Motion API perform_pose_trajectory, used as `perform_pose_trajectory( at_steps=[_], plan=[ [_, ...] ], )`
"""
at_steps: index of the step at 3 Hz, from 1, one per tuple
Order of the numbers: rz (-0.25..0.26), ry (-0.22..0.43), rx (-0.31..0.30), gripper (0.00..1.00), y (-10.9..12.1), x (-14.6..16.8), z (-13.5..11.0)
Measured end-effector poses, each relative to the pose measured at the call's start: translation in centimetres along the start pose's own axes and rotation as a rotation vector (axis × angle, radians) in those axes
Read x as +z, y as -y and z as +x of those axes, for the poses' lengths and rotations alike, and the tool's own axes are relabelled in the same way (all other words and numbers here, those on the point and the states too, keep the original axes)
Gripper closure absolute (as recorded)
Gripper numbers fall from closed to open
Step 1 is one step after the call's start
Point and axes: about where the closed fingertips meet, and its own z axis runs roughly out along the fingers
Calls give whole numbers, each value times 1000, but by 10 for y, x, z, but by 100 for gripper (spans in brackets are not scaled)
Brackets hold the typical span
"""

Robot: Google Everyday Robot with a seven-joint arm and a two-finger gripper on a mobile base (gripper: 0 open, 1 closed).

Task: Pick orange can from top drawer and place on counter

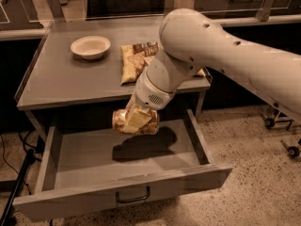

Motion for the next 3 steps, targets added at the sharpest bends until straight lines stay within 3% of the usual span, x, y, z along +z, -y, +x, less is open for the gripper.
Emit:
perform_pose_trajectory(
  at_steps=[1, 2, 3],
  plan=[
    [-5, -7, 5, 100, 1, 3, 5],
    [1, -19, 26, 100, 26, 0, -2],
    [4, -19, -15, 100, 65, -11, -37]
  ],
)
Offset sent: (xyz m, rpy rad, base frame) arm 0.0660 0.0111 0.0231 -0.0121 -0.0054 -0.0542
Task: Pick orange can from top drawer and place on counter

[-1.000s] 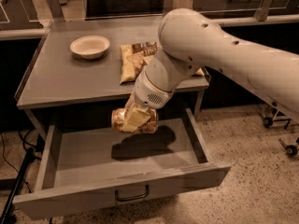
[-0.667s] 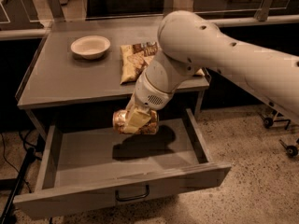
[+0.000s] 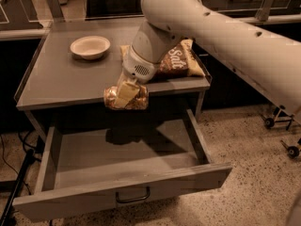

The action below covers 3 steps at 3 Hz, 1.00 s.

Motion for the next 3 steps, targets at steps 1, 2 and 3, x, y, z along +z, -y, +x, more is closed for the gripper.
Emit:
perform_pose_trajectory(
  at_steps=[1, 2, 3],
  plan=[
    [-9, 15, -34, 100, 15, -8, -20],
    [9, 21, -12, 100, 9, -19, -21],
    [-11, 60, -76, 100, 13, -19, -54]
  ],
)
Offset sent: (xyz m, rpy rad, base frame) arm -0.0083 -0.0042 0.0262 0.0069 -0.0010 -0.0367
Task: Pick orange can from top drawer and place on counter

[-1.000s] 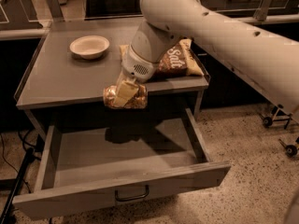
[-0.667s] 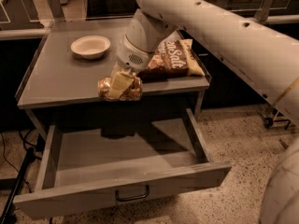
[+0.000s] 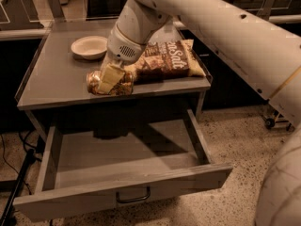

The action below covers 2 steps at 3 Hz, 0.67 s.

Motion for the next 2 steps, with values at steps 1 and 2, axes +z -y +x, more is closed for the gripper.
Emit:
perform_pose_trajectory(
  at_steps=[1, 2],
  plan=[
    [0, 1, 0, 100, 0, 0, 0],
    [24, 16, -13, 100, 18, -6, -12]
  ],
)
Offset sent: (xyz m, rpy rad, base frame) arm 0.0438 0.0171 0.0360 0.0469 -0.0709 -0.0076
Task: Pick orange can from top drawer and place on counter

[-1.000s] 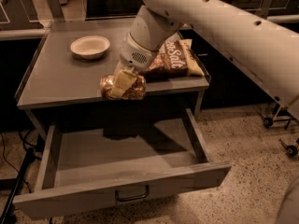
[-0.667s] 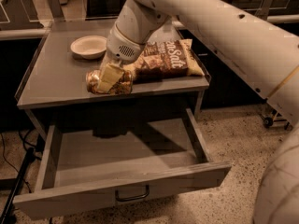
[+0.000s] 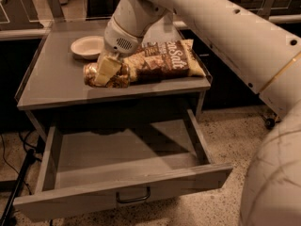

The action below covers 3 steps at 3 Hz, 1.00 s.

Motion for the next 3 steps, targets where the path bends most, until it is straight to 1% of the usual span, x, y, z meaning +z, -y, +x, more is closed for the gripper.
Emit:
perform_pose_trajectory(
  at_steps=[1, 2, 3],
  plan=[
    [-3, 4, 0, 100, 31, -1, -12],
    [-18, 27, -2, 100, 41, 3, -15],
    [-15, 32, 21, 100, 40, 7, -15]
  ],
)
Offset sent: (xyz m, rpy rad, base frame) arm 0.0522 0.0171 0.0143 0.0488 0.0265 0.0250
